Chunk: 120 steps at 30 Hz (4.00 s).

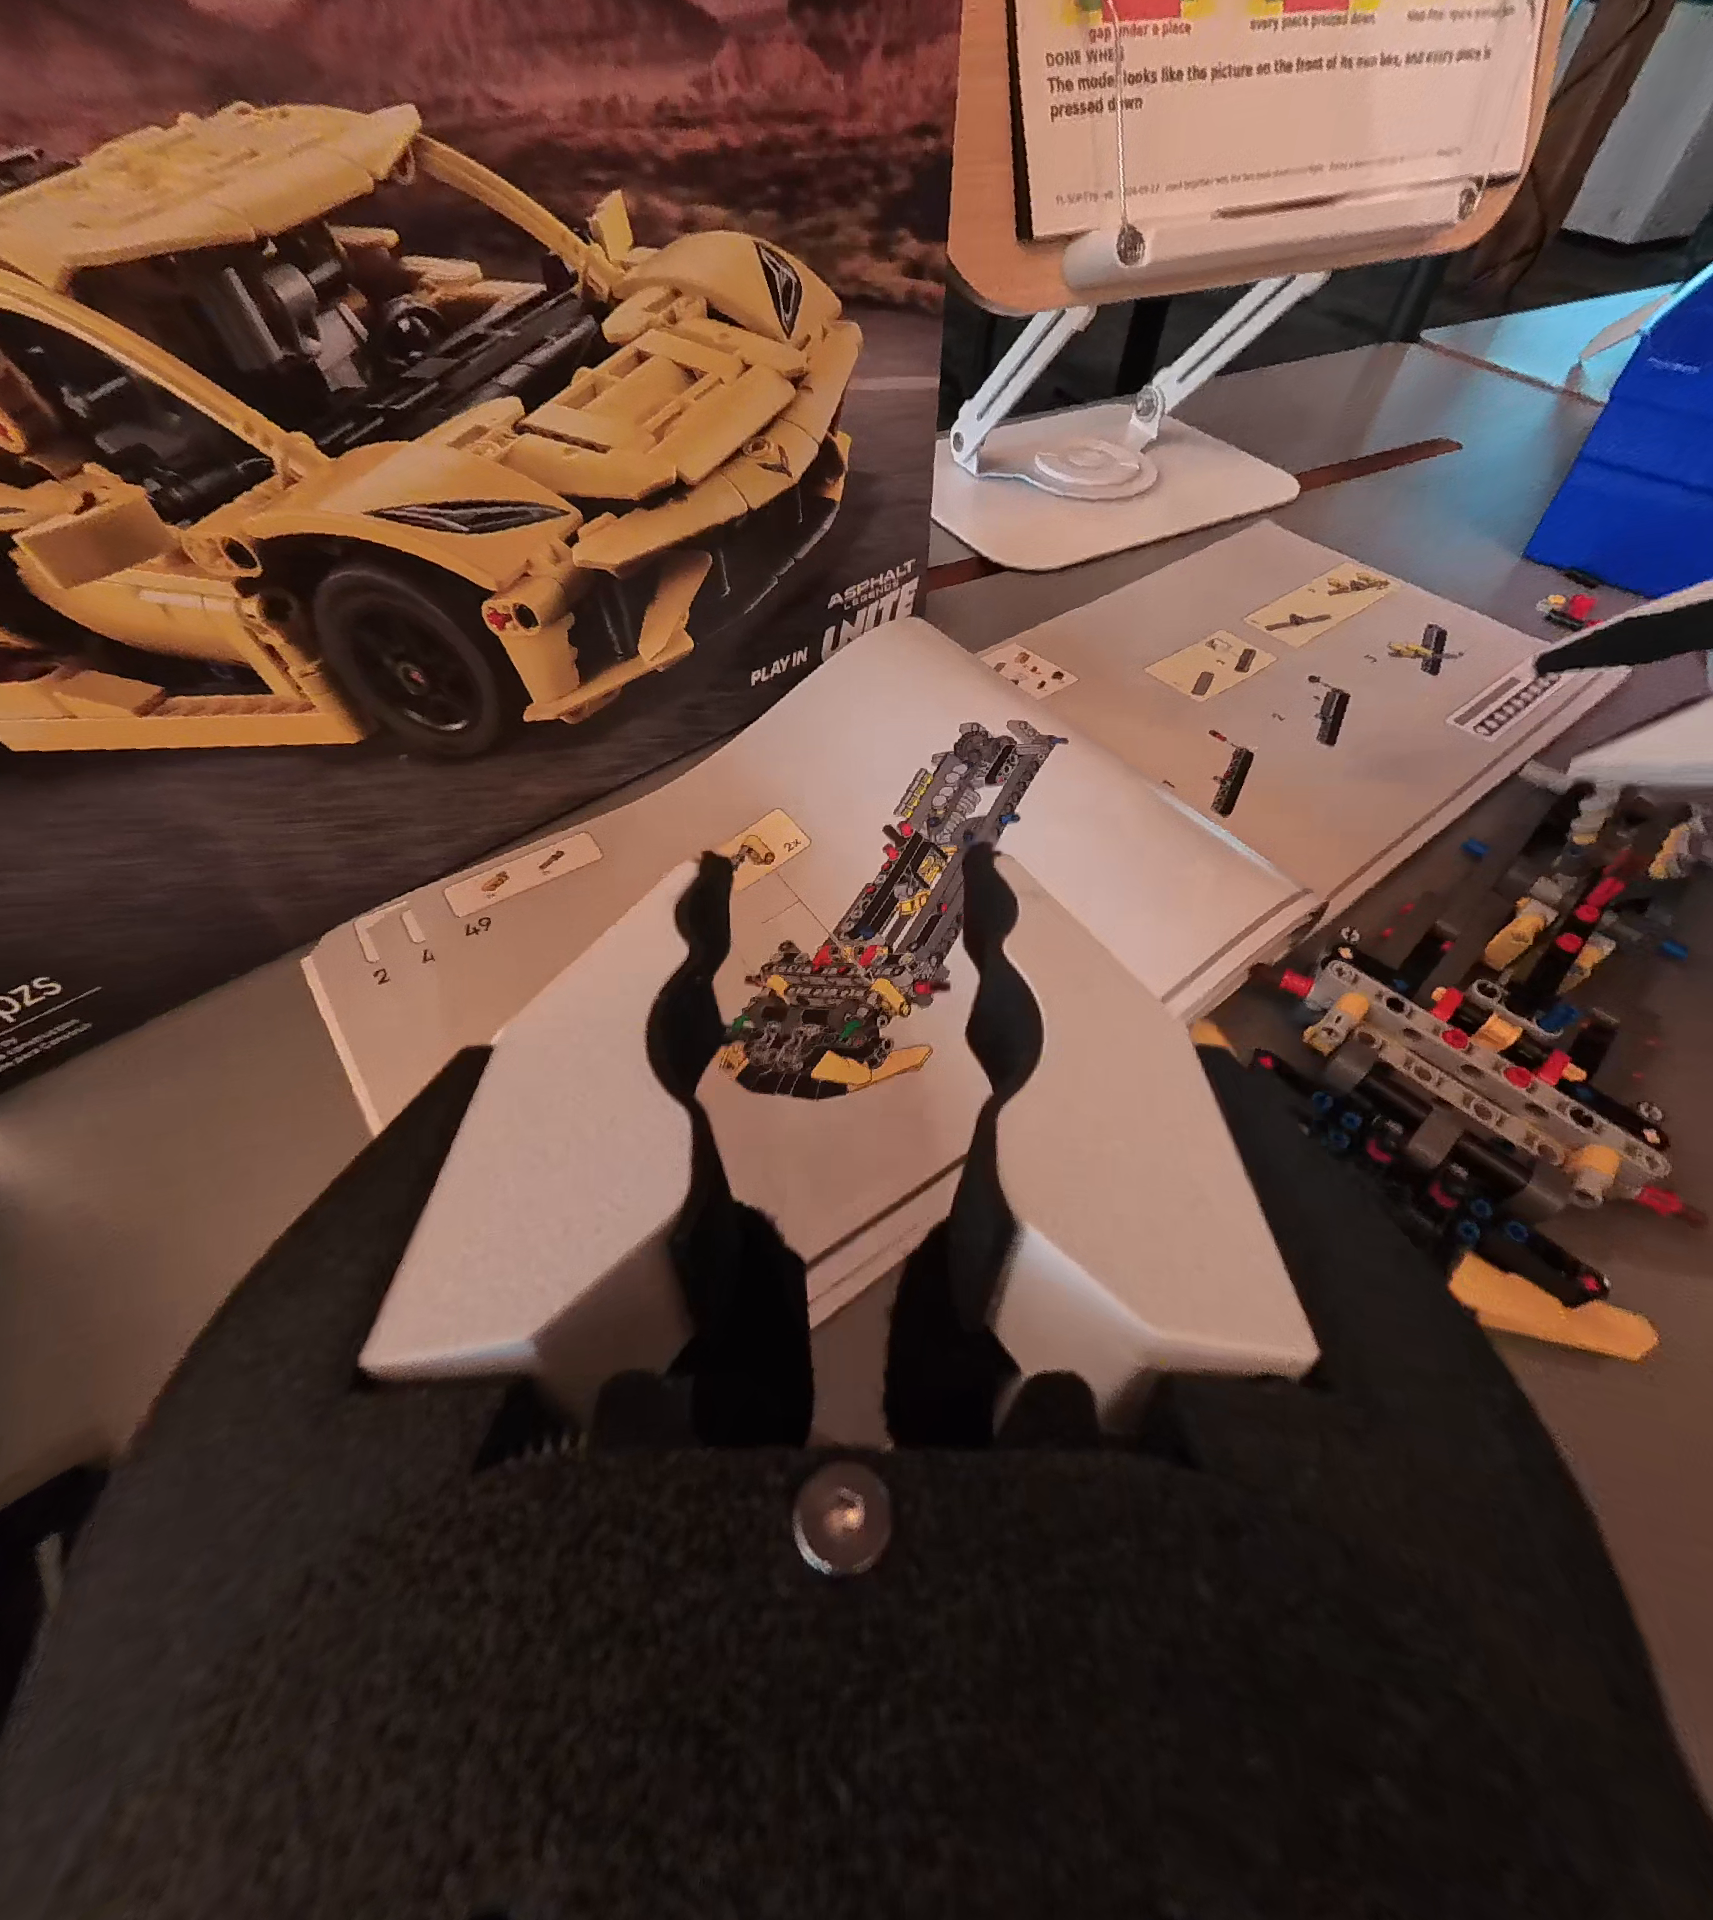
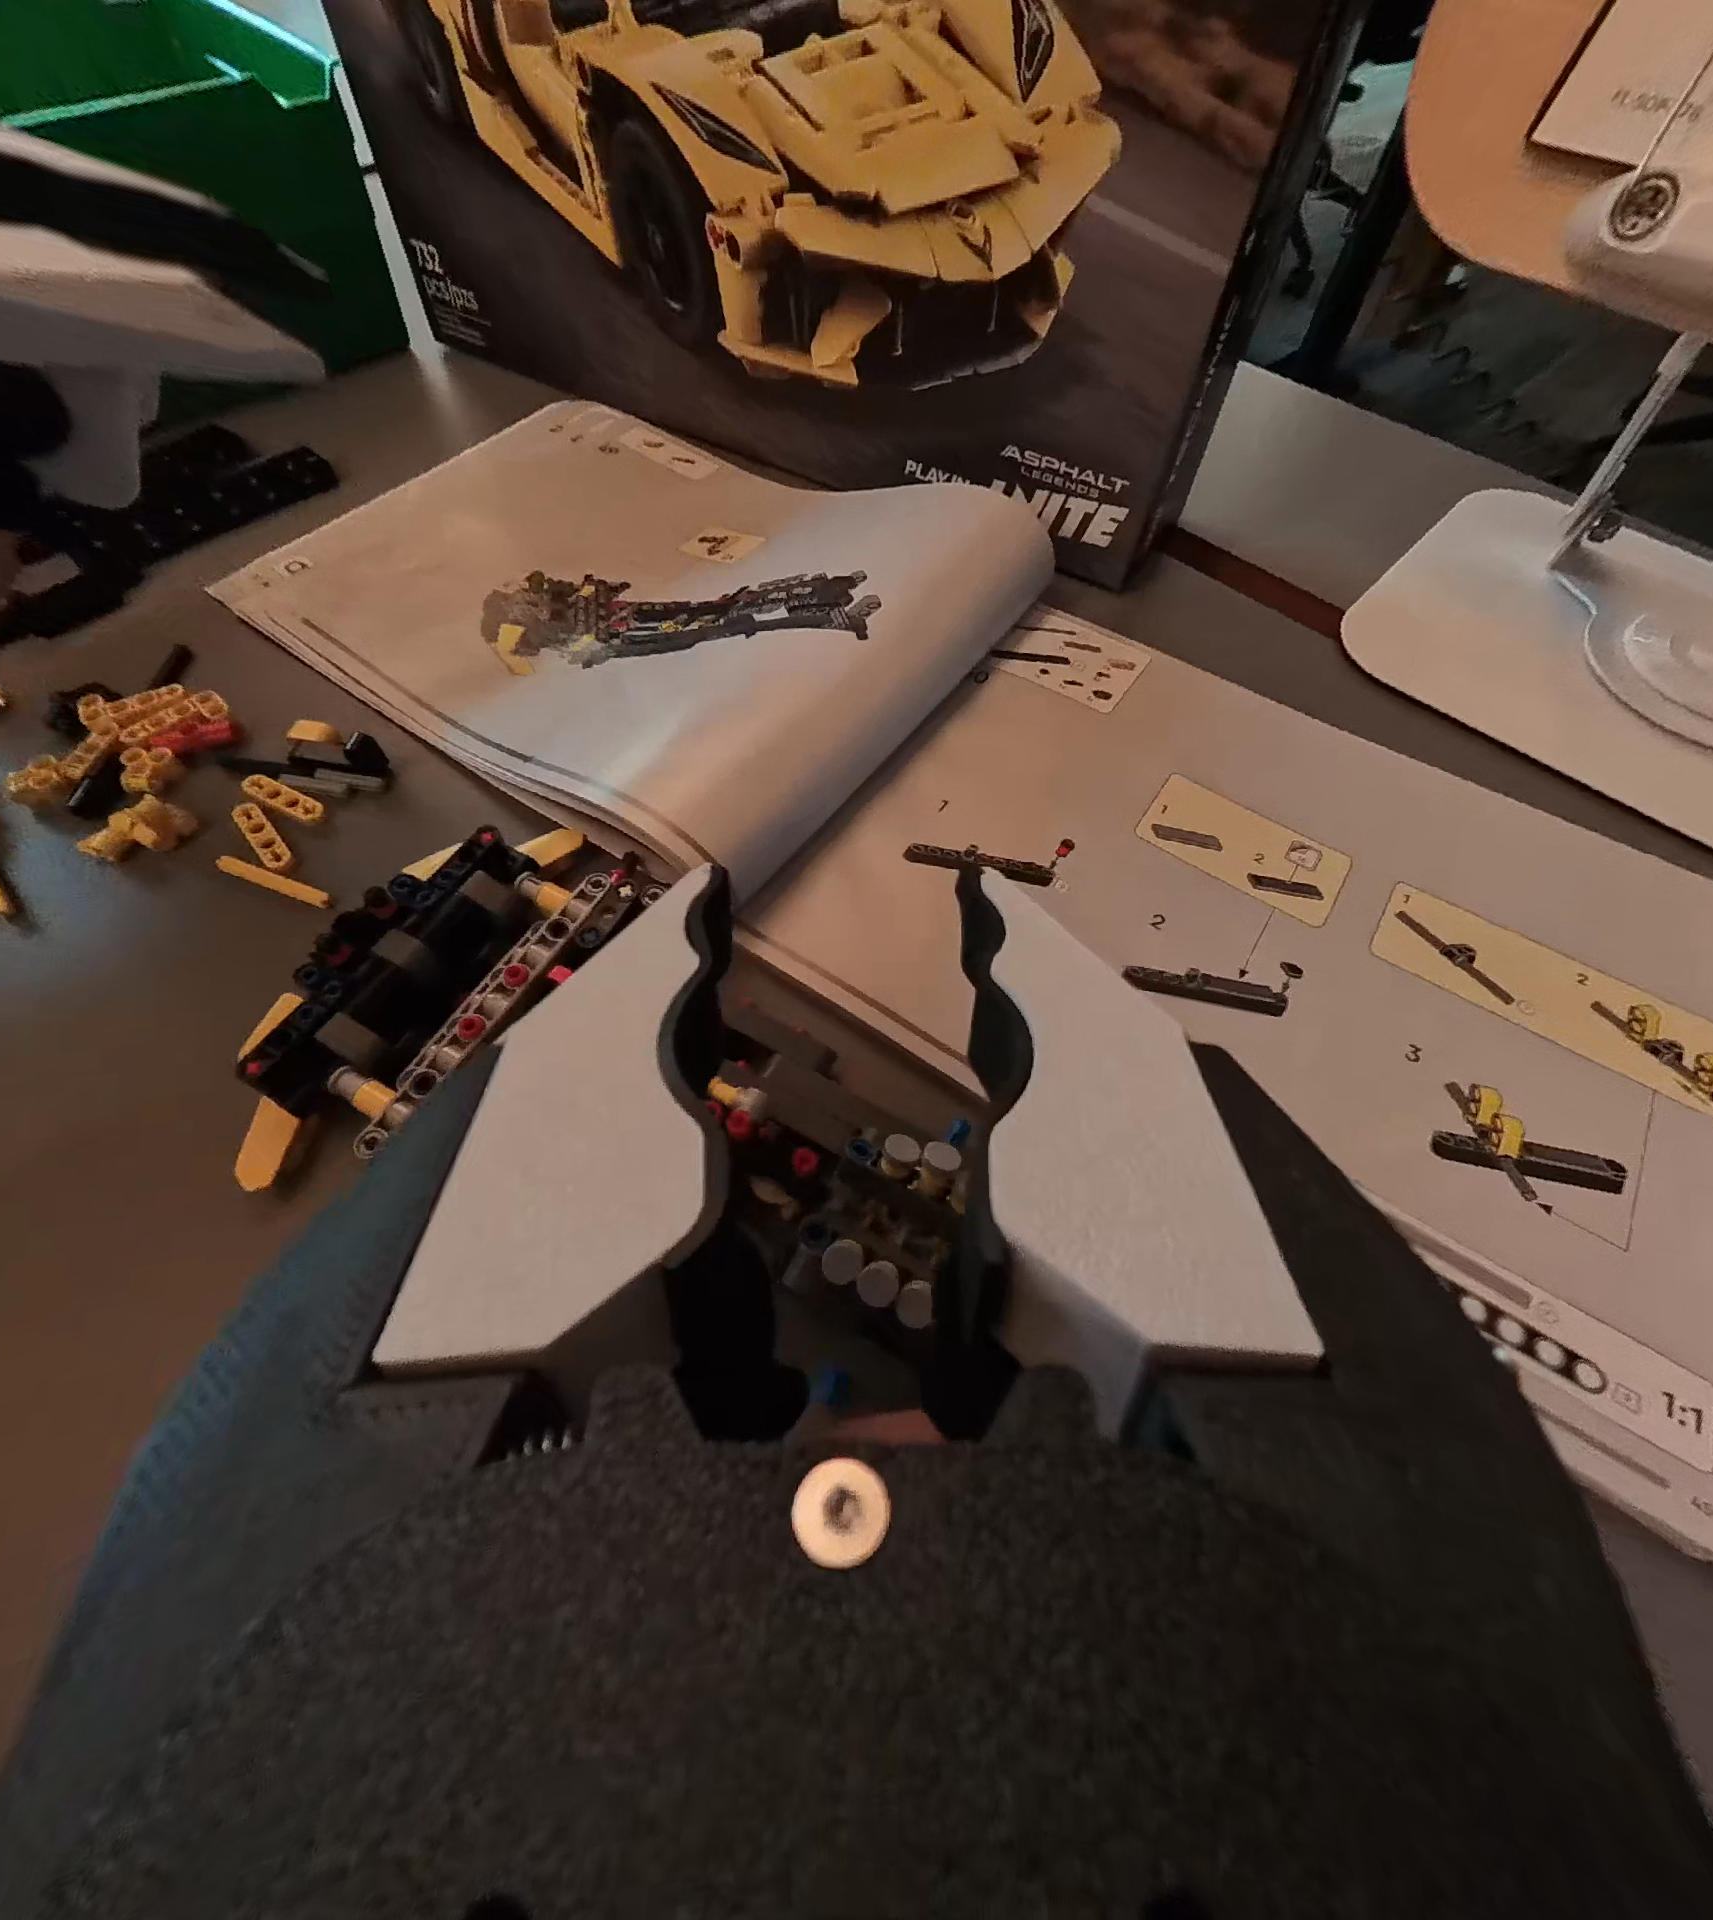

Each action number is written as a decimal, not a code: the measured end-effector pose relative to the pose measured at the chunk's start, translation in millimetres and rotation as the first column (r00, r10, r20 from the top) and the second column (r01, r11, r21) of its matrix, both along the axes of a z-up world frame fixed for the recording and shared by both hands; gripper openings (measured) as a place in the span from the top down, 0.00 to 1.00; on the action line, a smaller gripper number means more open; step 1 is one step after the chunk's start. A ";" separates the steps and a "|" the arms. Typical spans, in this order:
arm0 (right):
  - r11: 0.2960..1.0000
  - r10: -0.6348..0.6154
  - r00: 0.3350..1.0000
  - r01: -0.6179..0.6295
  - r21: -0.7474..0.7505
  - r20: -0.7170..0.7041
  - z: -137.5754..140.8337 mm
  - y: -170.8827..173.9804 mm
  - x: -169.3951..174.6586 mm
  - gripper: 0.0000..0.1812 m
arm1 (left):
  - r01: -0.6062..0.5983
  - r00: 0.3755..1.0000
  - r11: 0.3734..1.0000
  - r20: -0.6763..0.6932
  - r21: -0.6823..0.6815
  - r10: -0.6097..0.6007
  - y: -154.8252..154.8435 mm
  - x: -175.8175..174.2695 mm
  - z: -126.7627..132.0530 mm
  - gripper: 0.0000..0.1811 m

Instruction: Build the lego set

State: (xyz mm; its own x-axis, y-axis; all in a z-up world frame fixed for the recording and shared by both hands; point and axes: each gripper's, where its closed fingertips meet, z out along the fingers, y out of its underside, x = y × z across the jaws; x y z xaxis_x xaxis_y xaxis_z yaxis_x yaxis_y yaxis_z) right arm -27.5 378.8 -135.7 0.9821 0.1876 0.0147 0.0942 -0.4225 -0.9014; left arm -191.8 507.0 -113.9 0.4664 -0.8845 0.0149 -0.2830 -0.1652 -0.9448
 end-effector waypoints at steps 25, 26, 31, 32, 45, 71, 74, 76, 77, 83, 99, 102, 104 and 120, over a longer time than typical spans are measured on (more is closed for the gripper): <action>0.978 -0.011 0.991 0.039 -0.203 0.135 -52.7 -46.4 -90.9 0.76 | 0.022 0.991 0.997 0.137 -0.078 -0.012 -60.2 -44.2 0.4 0.78; 0.976 -0.013 0.989 0.045 -0.213 0.149 -56.0 -46.4 -91.1 0.77 | 0.021 0.991 0.997 0.132 -0.072 -0.011 -60.1 -44.2 0.1 0.78; 0.973 -0.017 0.982 0.060 -0.222 0.190 -62.0 -47.8 -89.8 0.86 | 0.016 0.996 0.999 0.092 -0.050 -0.011 -60.6 -42.6 -5.5 0.78; 0.972 -0.005 0.982 0.048 -0.228 0.188 -62.2 -49.9 -90.9 0.86 | 0.011 0.997 0.999 0.082 -0.042 -0.008 -60.2 -42.7 -6.6 0.78; 0.940 0.259 0.954 -0.213 -0.267 0.153 -61.3 -85.6 -126.3 0.87 | -0.005 1.000 1.000 0.021 -0.010 0.006 -57.9 -41.9 -15.1 0.78; 0.946 -0.176 0.977 0.201 -0.253 0.119 -44.1 12.2 99.7 0.91 | 0.260 0.855 0.927 -0.381 -0.270 -0.351 -66.9 171.6 -54.7 0.98; 0.919 -0.155 0.984 0.176 -0.352 0.087 -66.0 16.8 107.7 1.00 | 0.220 0.842 0.938 -0.433 -0.269 -0.322 -56.3 167.4 -75.9 0.99; 0.914 -0.161 0.979 0.195 -0.356 0.125 -75.7 13.1 108.6 1.00 | 0.215 0.817 0.944 -0.483 -0.251 -0.314 -51.9 157.2 -89.8 1.00; 0.915 -0.172 0.976 0.209 -0.345 0.134 -76.0 11.7 108.5 1.00 | 0.221 0.828 0.945 -0.466 -0.241 -0.312 -50.3 155.3 -88.8 1.00; 0.915 -0.202 0.970 0.237 -0.326 0.138 -76.6 8.6 101.4 1.00 | 0.175 0.842 0.937 -0.447 -0.303 -0.301 -43.0 136.6 -88.1 1.00; 0.920 -0.219 0.967 0.249 -0.302 0.131 -76.2 4.8 100.8 1.00 | 0.097 0.841 0.951 -0.487 -0.295 -0.237 -4.0 103.6 -101.9 1.00; 0.918 -0.186 0.972 0.223 -0.328 0.142 -74.7 2.3 101.3 1.00 | 0.100 0.833 0.953 -0.501 -0.285 -0.237 -4.1 104.1 -100.9 1.00; 0.929 -0.189 0.967 0.233 -0.288 0.173 -56.2 -1.3 106.2 0.89 | 0.093 0.827 0.961 -0.517 -0.260 -0.220 -3.0 103.7 -94.0 0.97; 0.963 -0.020 0.998 0.002 -0.268 -0.067 -67.3 -79.1 18.0 0.73 | 0.409 0.757 0.874 -0.438 -0.264 -0.486 -193.1 20.7 -80.7 0.53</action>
